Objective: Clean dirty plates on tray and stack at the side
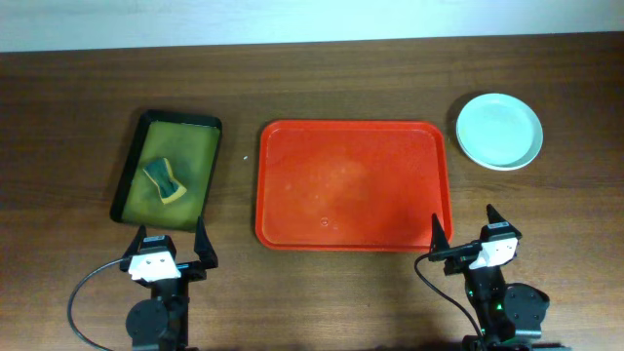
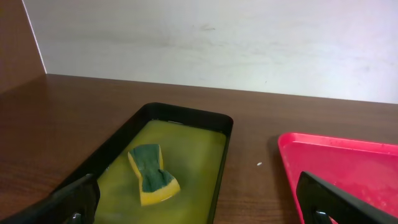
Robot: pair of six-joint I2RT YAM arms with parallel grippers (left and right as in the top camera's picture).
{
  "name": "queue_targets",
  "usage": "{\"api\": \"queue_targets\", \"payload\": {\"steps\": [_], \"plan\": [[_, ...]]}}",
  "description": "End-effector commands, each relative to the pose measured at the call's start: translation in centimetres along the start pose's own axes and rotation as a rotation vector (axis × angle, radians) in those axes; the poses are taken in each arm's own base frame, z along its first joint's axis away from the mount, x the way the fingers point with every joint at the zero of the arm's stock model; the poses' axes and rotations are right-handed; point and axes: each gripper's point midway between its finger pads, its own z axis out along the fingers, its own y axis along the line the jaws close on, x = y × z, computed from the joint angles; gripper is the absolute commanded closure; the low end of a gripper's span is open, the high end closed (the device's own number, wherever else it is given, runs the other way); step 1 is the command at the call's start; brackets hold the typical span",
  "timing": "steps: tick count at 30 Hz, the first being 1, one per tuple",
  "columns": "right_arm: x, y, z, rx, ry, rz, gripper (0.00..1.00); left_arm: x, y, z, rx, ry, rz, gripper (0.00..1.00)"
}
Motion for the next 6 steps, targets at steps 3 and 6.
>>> {"api": "queue_targets", "payload": {"steps": [3, 6], "plan": [[0.26, -0.18, -0.01, 0.008, 0.005, 0.006, 0.02, 0.07, 0.10, -0.01, -0.003, -0.002, 0.009, 0.01], [0.26, -0.18, -0.01, 0.008, 0.005, 0.006, 0.02, 0.07, 0.10, -0.01, -0.003, -0.002, 0.008, 0.01]]}}
